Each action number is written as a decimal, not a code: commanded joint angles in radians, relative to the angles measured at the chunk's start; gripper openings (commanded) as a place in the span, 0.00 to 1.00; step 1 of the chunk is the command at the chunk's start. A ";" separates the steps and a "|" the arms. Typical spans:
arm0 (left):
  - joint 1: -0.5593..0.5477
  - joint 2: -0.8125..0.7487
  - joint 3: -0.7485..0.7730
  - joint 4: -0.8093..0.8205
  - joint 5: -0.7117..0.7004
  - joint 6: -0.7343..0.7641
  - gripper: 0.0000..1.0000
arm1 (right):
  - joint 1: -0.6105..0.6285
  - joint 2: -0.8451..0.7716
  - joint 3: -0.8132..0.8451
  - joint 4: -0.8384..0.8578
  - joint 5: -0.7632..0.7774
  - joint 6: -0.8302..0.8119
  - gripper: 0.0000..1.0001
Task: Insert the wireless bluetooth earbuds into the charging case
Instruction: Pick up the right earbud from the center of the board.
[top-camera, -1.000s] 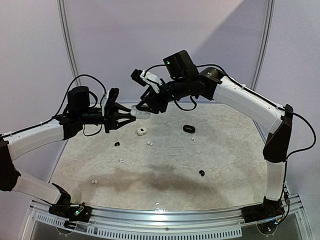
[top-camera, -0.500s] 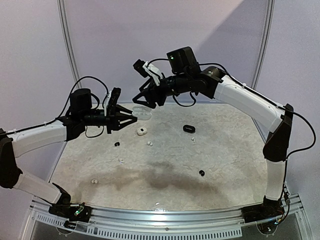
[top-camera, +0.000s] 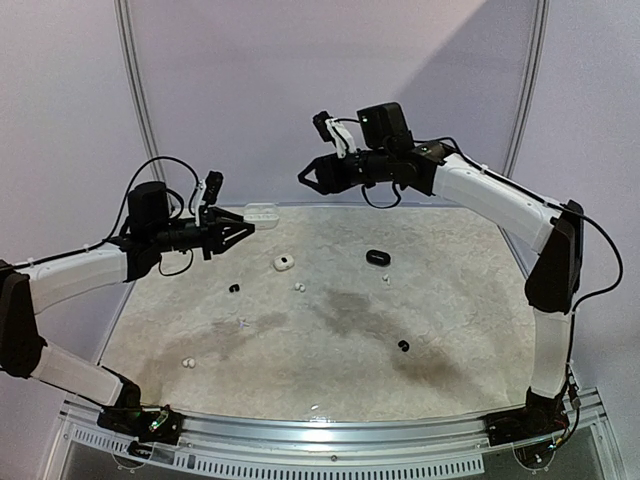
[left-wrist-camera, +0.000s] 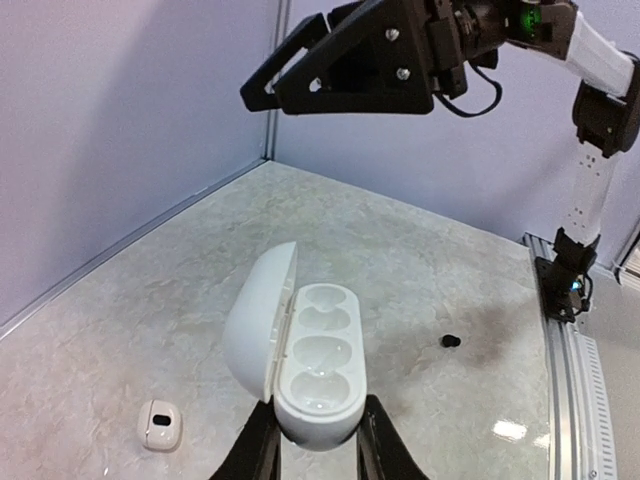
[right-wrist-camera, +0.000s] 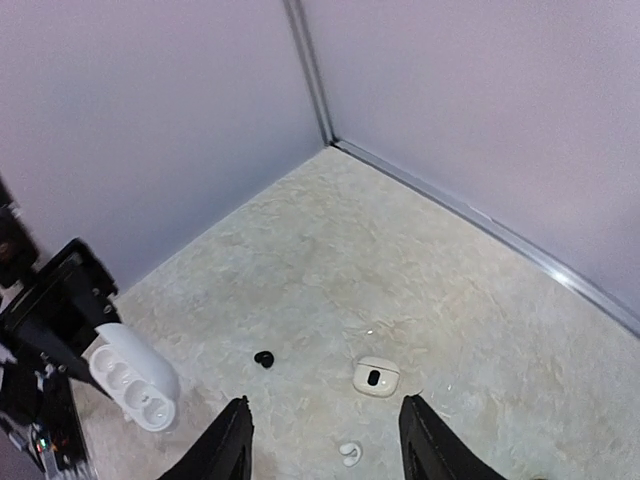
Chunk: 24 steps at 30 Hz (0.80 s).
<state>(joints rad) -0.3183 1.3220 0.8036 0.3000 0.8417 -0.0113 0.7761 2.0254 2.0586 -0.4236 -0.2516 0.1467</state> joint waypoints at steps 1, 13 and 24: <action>0.053 -0.046 -0.029 -0.011 -0.040 -0.009 0.00 | -0.001 0.107 -0.016 -0.015 0.138 0.157 0.47; 0.092 -0.078 -0.056 -0.010 -0.035 -0.015 0.00 | 0.051 0.460 0.143 -0.113 0.234 0.115 0.41; 0.092 -0.076 -0.058 0.000 -0.033 -0.014 0.00 | 0.067 0.553 0.138 -0.113 0.206 0.084 0.28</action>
<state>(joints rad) -0.2344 1.2606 0.7559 0.2943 0.8032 -0.0242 0.8333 2.5465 2.1681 -0.5312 -0.0349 0.2527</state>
